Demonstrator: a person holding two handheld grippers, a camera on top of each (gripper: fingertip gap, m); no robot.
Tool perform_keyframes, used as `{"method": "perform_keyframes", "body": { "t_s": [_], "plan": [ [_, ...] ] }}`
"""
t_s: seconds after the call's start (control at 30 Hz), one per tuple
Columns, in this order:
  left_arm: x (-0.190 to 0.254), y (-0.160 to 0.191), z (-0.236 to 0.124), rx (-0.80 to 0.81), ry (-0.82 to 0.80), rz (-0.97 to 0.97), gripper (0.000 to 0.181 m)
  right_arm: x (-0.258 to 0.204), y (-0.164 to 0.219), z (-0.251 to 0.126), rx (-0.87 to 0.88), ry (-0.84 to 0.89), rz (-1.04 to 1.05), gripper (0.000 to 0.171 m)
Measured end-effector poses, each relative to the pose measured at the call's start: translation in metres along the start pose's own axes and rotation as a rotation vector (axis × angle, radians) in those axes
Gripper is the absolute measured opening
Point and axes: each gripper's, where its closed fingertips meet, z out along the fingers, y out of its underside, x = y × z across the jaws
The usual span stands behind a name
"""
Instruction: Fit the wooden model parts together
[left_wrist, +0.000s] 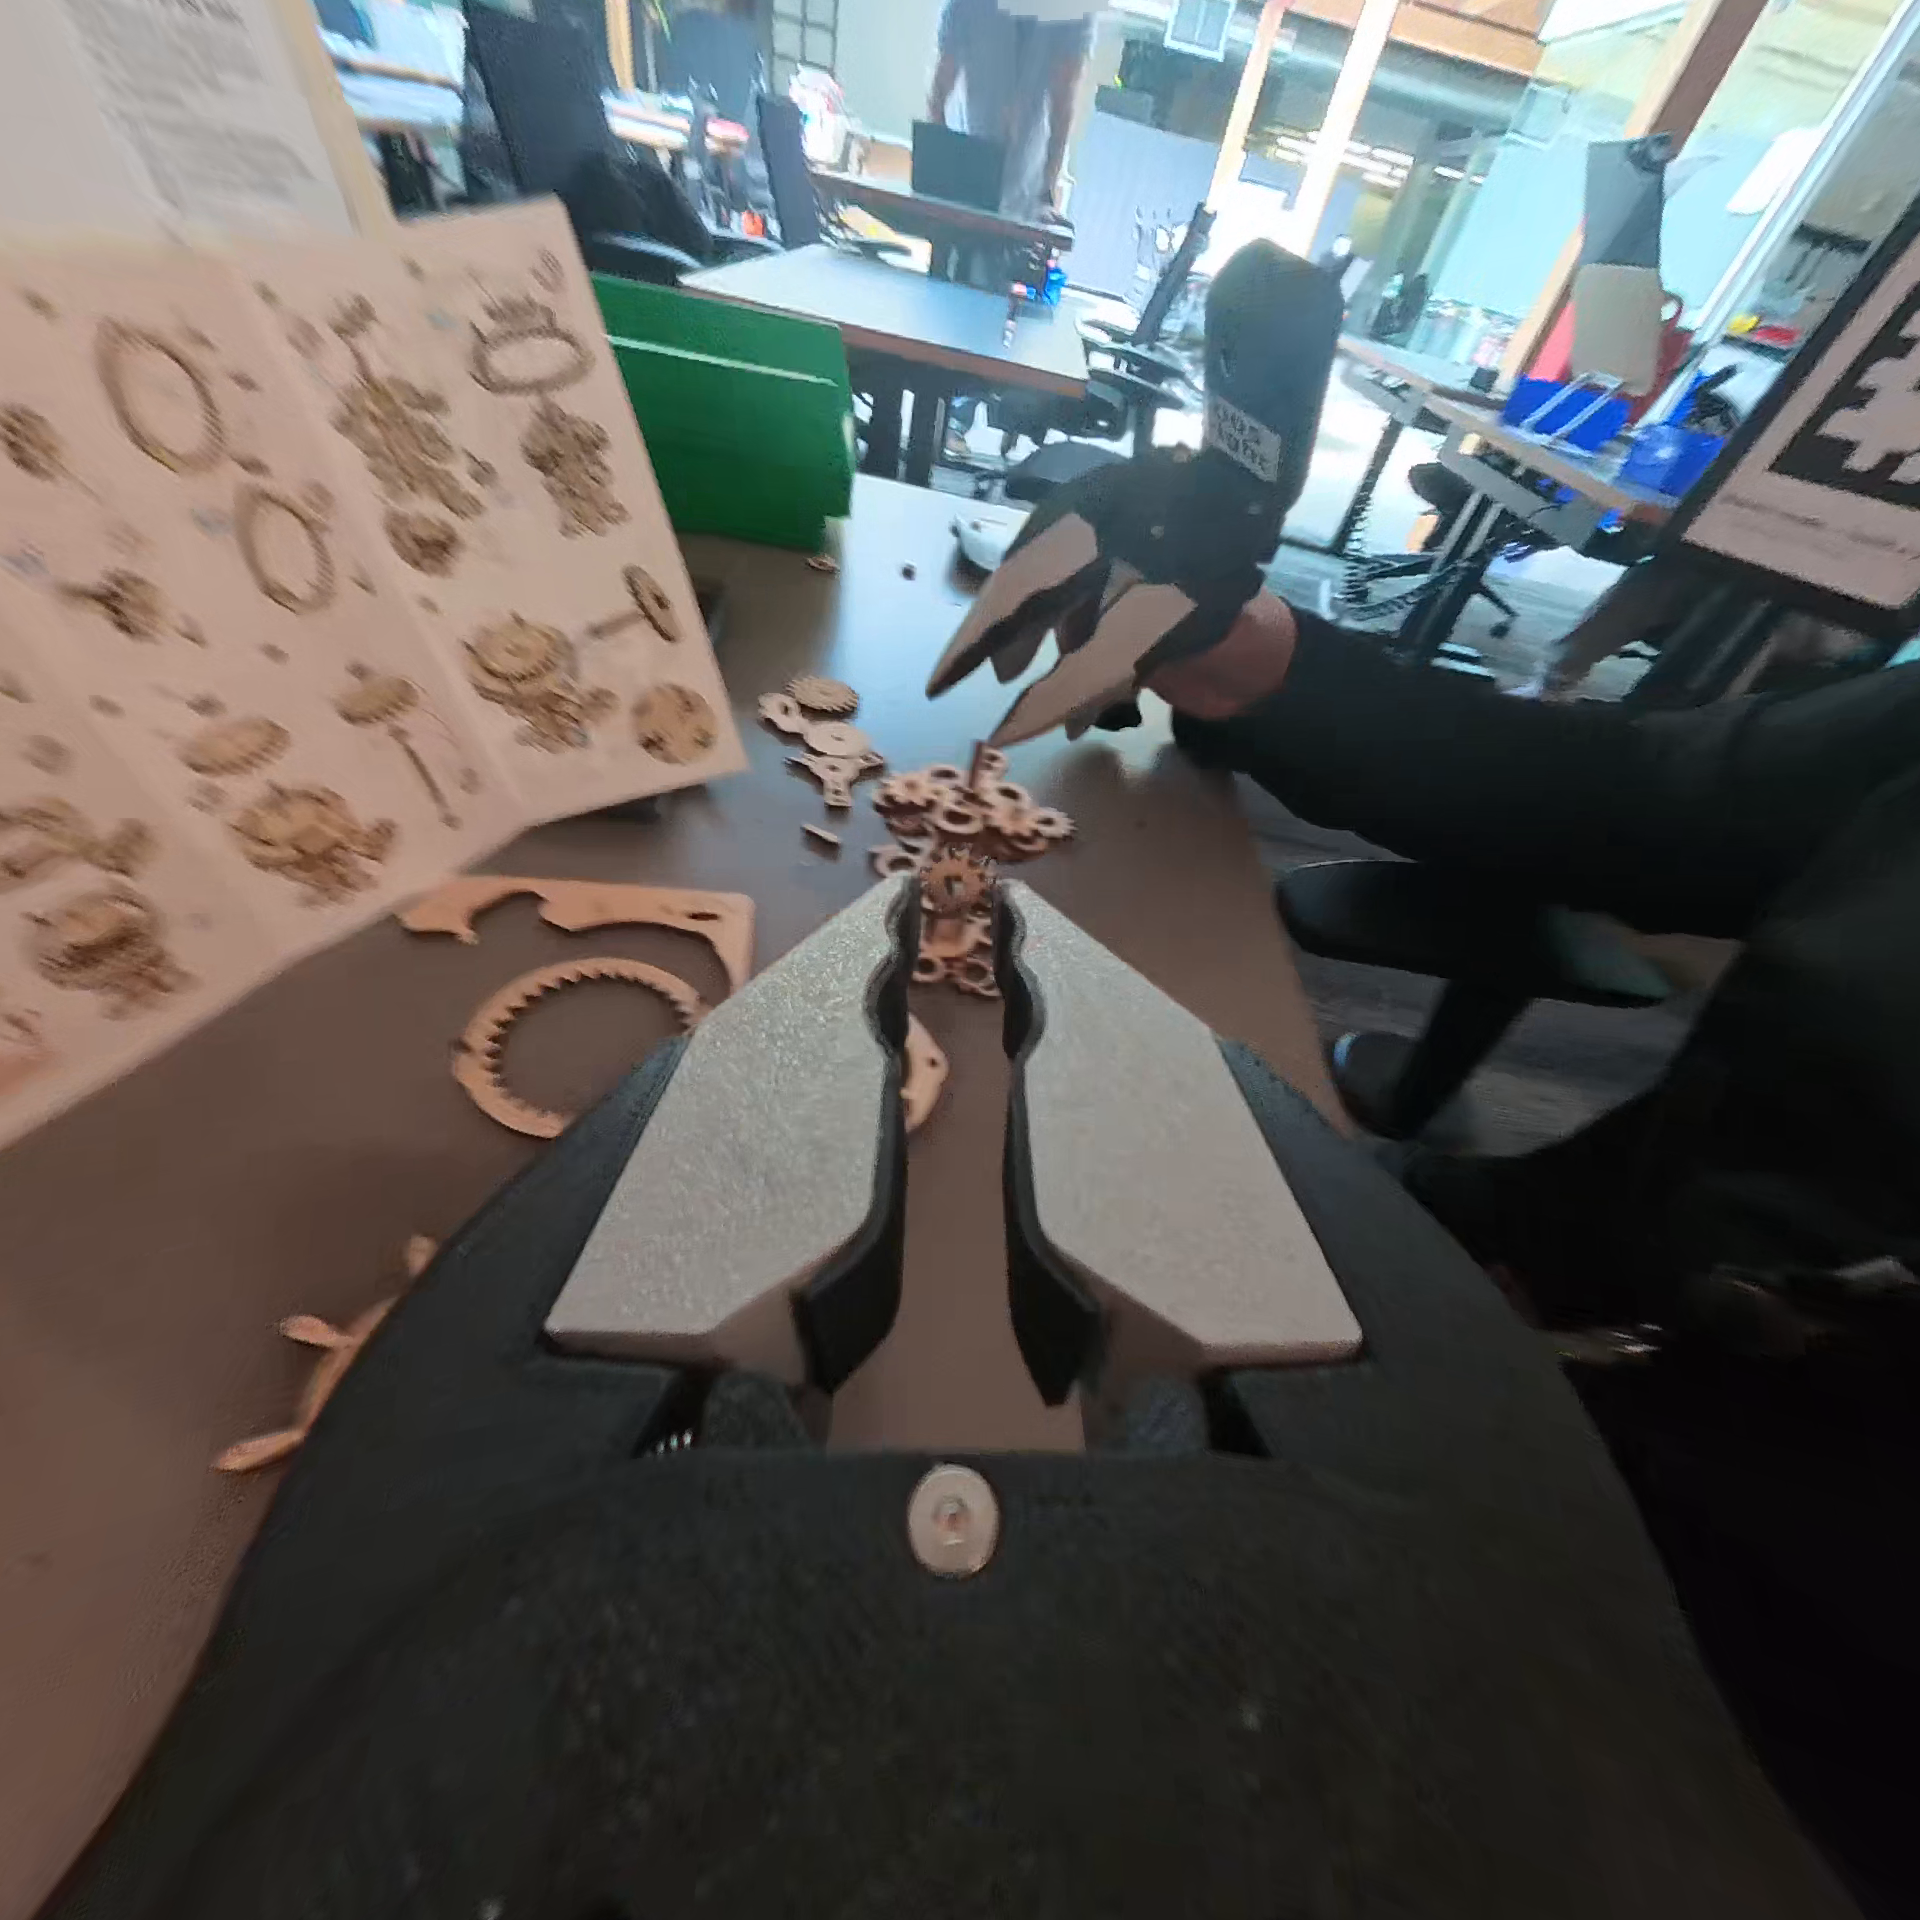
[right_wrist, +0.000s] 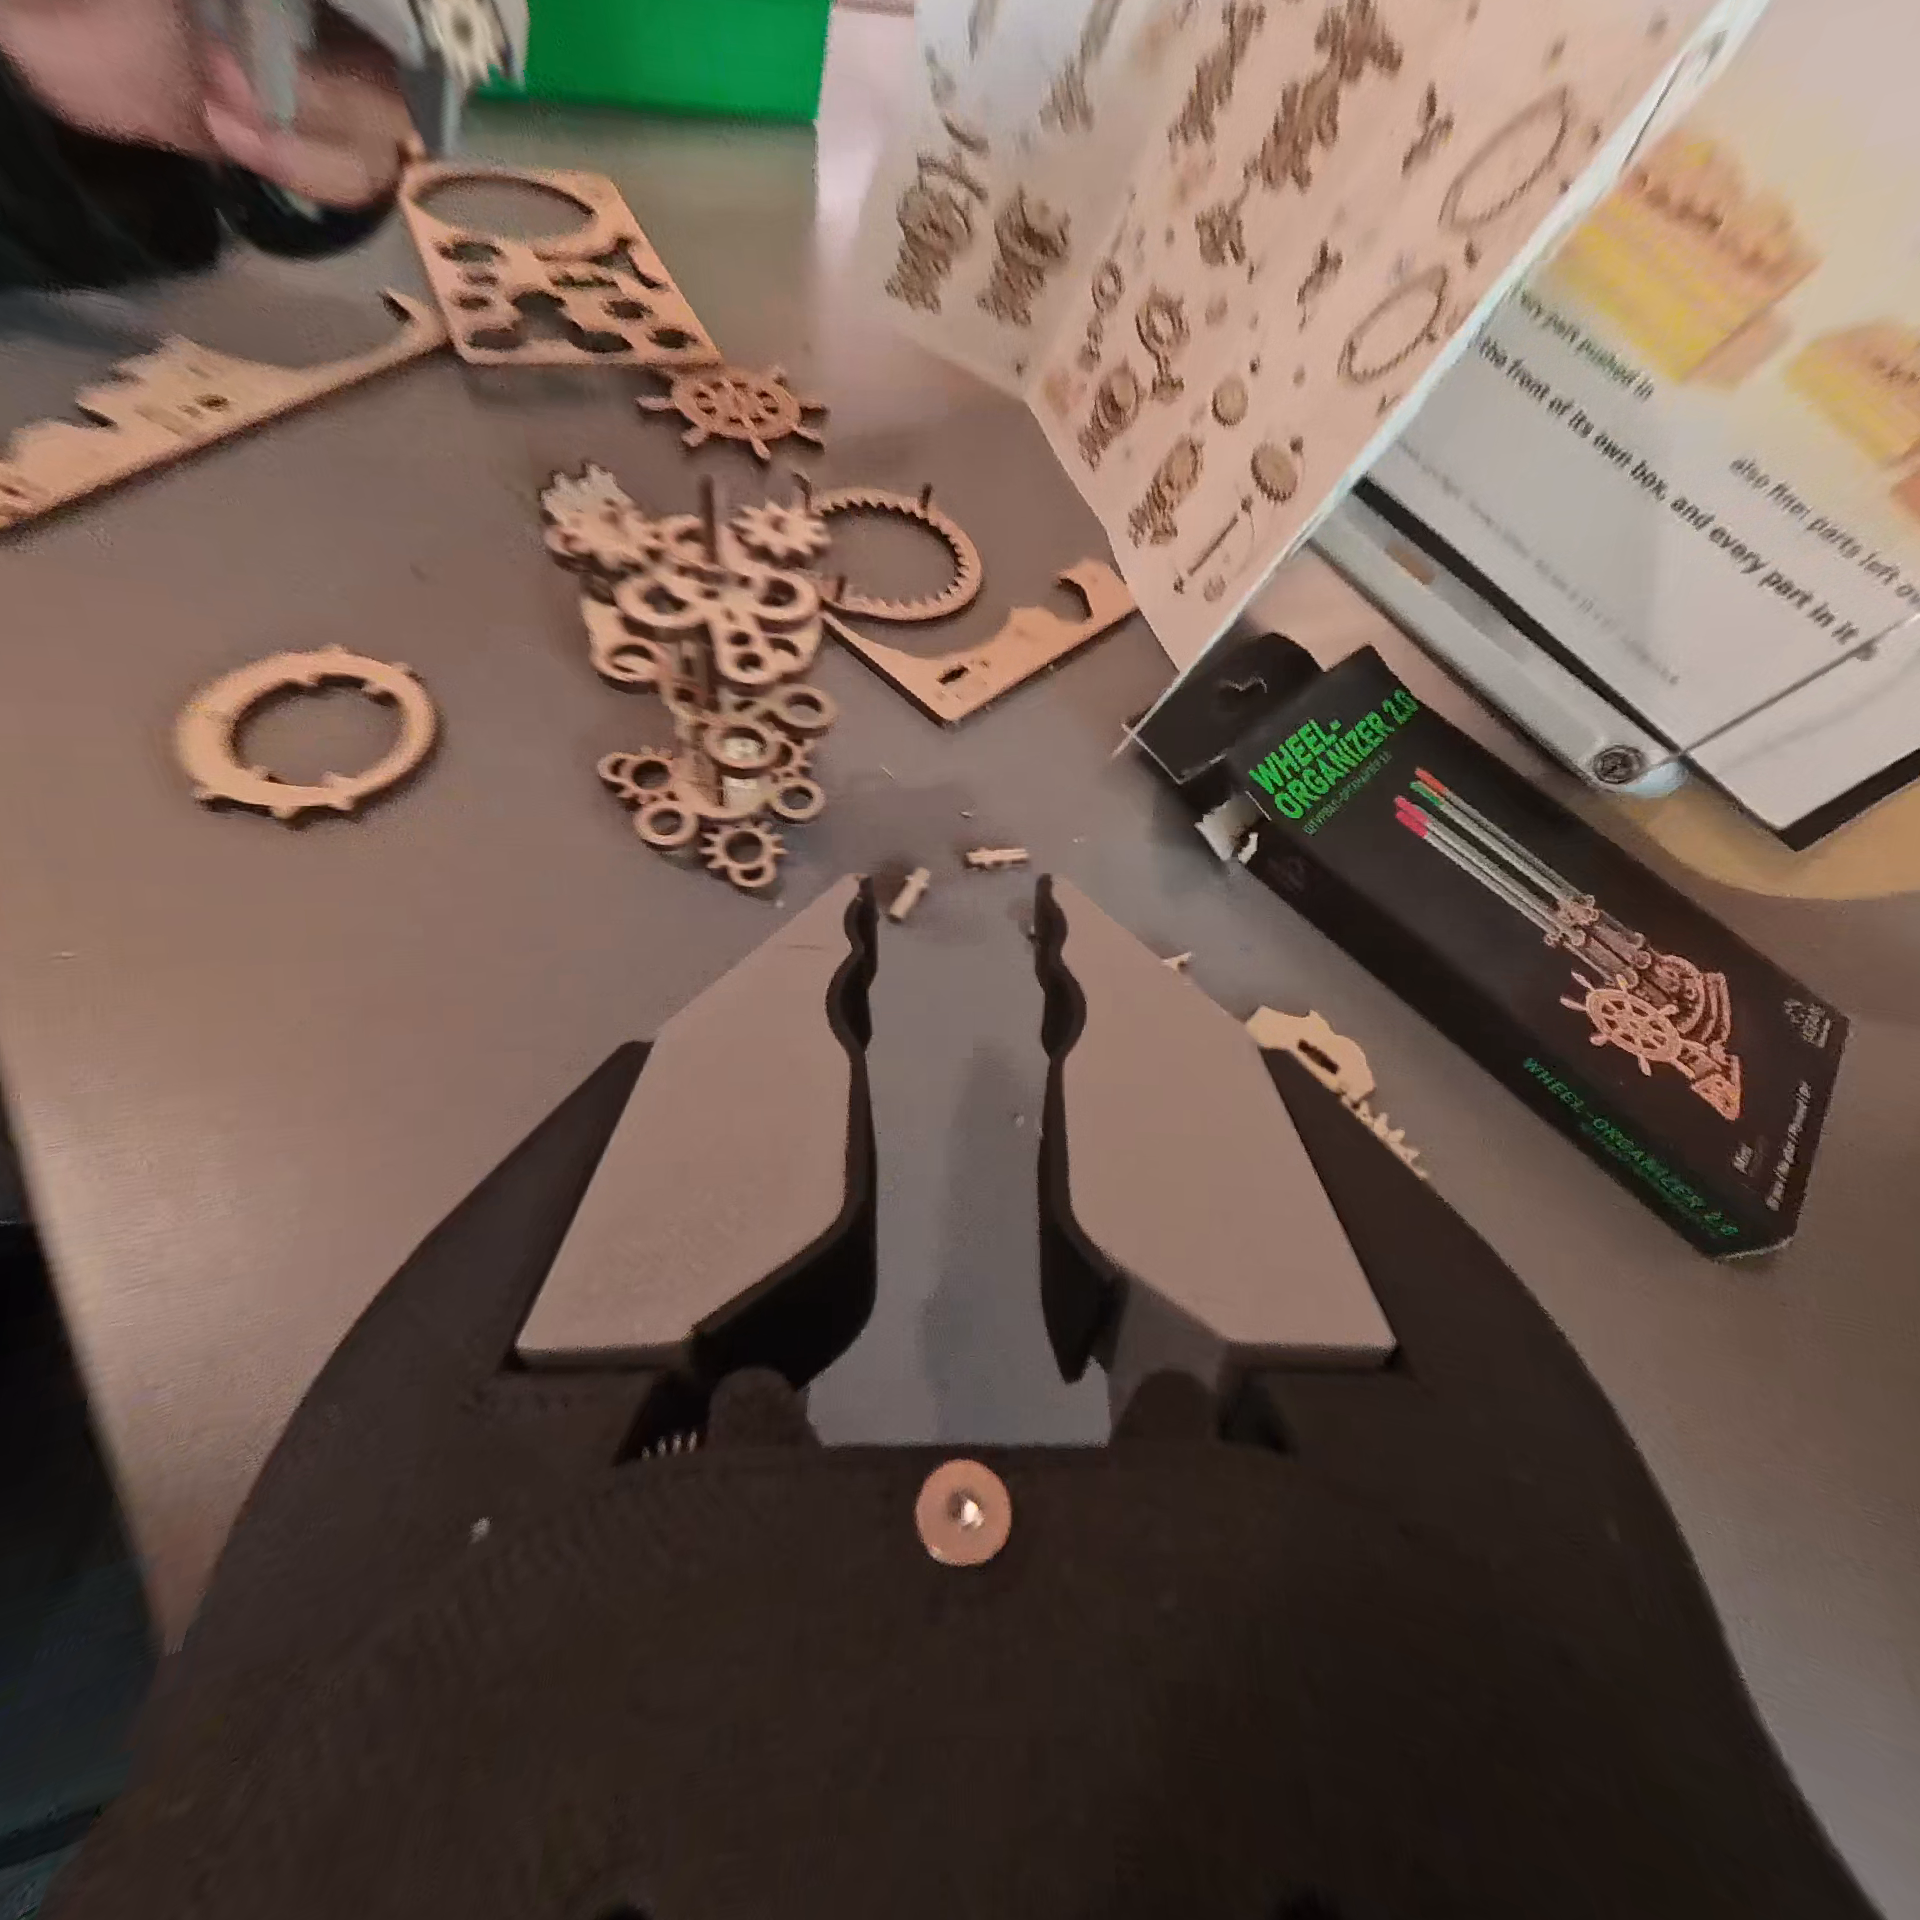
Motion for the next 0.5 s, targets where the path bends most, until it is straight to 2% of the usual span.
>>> {"method": "perform_keyframes", "body": {
  "t_s": [0.1, 0.2, 0.27, 0.37, 0.5],
  "plan": [
    [-0.02, -0.003, 0.004, -0.011, -0.069, 0.105, 0.01, 0.008, 0.008, 0.019, -0.054, -0.016, 0.026, 0.026],
    [-0.027, 0.004, 0.013, -0.027, -0.115, 0.209, 0.009, 0.011, 0.017, 0.03, -0.132, -0.049, 0.099, 0.018],
    [-0.033, 0.014, 0.018, -0.076, -0.15, 0.253, 0.01, 0.009, 0.023, 0.033, -0.175, -0.105, 0.153, 0.023],
    [-0.044, 0.022, 0.016, -0.099, -0.2, 0.264, 0.01, 0.0, 0.025, 0.034, -0.196, -0.185, 0.182, 0.026],
    [-0.046, 0.018, 0.011, -0.056, -0.207, 0.211, 0.01, -0.008, 0.023, 0.036, -0.194, -0.189, 0.148, 0.023]
  ]
}}
